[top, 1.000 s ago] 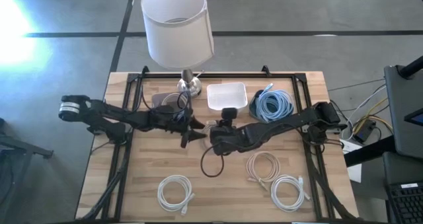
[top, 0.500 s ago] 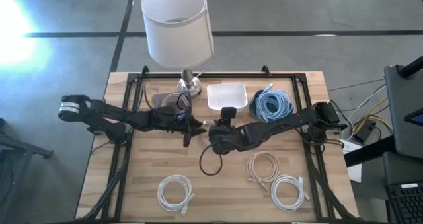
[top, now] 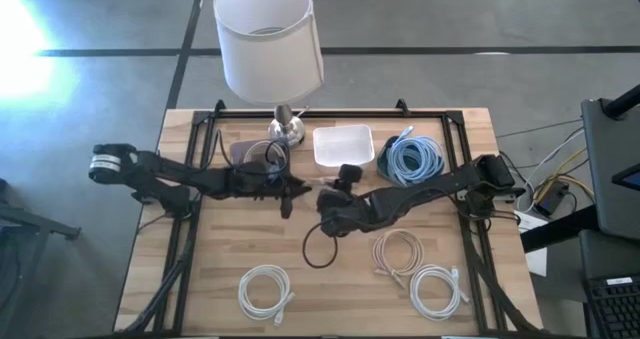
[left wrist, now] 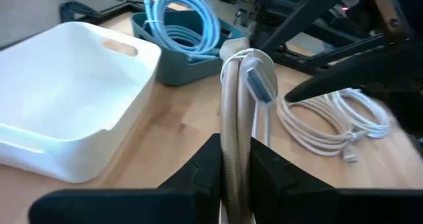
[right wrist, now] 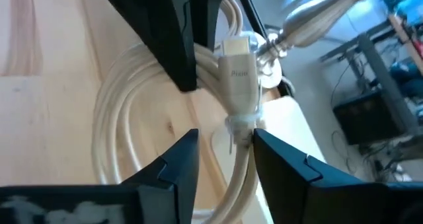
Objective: Sort HDMI cables
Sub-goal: Put the bottom brown hdmi cable into the black bin
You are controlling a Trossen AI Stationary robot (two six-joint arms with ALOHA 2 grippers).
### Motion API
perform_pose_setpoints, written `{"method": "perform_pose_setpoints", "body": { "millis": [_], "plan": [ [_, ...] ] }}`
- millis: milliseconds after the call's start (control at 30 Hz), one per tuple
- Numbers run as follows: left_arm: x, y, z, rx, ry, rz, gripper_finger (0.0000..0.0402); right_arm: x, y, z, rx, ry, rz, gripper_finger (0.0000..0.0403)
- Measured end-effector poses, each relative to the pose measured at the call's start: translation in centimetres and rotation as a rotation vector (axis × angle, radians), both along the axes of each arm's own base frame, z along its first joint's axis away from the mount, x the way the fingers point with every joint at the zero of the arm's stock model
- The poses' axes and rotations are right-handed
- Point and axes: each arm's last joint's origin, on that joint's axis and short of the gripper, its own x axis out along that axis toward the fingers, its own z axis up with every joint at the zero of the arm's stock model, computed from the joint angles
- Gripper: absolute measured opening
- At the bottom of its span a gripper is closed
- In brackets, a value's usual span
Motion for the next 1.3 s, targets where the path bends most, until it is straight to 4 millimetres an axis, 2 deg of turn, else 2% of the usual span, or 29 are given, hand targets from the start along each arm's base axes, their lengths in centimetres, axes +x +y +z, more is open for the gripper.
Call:
{"method": "perform_pose_setpoints", "body": {
  "millis": [200, 333, 500, 633, 800, 1000, 1300],
  "plan": [
    [-0.4, 0.3, 0.2, 0.063, 0.027, 0.059, 0.0046, -0.2, 0.2, -0.1, 0.041, -0.034, -0.047, 0.0151],
    [-1.5, 0.8, 1.2, 0.073, 0.037, 0.105, 0.0049, -0.3, 0.5, 0.0, 0.017, -0.043, -0.054, 0.0153],
    [-4.1, 1.0, 2.8, 0.116, 0.088, 0.175, 0.0048, -0.5, 1.0, 0.2, -0.041, -0.067, -0.076, 0.0153],
    [-6.8, 1.1, 4.7, 0.172, 0.094, 0.26, 0.0048, -0.5, 1.1, -0.1, 0.028, -0.097, -0.098, 0.0149],
    [-10.4, 0.9, 6.1, 0.187, 0.123, 0.262, 0.0049, -0.8, 1.1, -0.8, 0.077, -0.065, -0.076, 0.0143],
    [-12.9, 1.0, 5.2, 0.204, 0.233, 0.365, 0.005, -1.1, 1.0, -2.0, 0.096, -0.052, -0.091, 0.0143],
    [-12.4, 1.3, 2.7, 0.266, 0.303, 0.355, 0.0051, -0.8, 1.2, -2.0, 0.149, -0.073, -0.07, 0.0139]
  ]
}}
